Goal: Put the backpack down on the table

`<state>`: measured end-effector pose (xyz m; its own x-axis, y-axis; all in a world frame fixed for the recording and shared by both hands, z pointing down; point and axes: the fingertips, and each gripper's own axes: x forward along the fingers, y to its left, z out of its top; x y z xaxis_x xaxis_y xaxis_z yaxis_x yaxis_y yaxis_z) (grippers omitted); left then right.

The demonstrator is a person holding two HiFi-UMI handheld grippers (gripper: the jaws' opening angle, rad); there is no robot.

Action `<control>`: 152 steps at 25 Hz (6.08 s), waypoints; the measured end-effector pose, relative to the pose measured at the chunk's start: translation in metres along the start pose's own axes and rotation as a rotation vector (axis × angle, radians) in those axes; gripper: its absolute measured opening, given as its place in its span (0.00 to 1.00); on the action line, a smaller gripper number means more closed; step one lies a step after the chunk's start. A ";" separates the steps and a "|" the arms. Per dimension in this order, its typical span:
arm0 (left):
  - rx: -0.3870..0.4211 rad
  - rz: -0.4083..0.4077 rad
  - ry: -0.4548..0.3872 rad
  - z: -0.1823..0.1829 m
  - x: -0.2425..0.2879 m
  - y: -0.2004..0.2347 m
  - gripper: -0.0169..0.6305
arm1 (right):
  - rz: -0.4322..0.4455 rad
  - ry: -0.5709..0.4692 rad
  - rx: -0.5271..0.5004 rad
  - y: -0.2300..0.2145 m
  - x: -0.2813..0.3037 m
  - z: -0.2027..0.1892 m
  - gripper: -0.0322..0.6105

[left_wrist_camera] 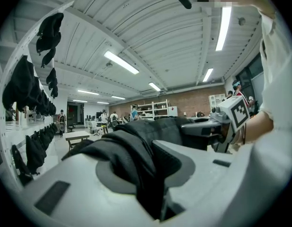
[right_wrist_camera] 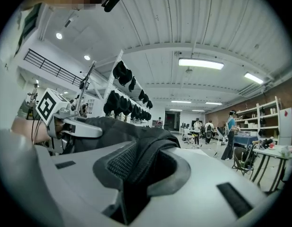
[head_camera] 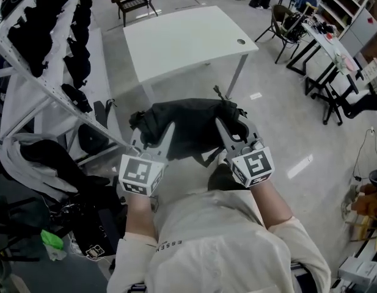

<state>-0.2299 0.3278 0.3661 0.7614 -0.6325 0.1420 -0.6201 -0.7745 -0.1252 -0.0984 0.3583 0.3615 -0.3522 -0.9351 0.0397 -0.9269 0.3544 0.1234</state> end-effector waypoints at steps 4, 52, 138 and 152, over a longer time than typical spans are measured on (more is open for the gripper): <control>-0.013 0.055 0.021 -0.003 0.027 0.011 0.18 | 0.052 0.000 0.007 -0.025 0.026 -0.007 0.20; 0.029 0.336 -0.045 0.091 0.474 0.283 0.18 | 0.300 -0.127 -0.100 -0.397 0.451 0.034 0.20; -0.393 0.288 0.042 -0.108 0.565 0.419 0.22 | 0.358 0.114 0.233 -0.398 0.635 -0.149 0.23; -0.510 0.328 0.116 -0.154 0.533 0.354 0.24 | 0.403 0.217 0.287 -0.378 0.576 -0.193 0.25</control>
<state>-0.0726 -0.2843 0.5482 0.5082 -0.8125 0.2855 -0.8525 -0.4274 0.3010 0.0738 -0.3154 0.5288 -0.6803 -0.6941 0.2355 -0.7329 0.6444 -0.2181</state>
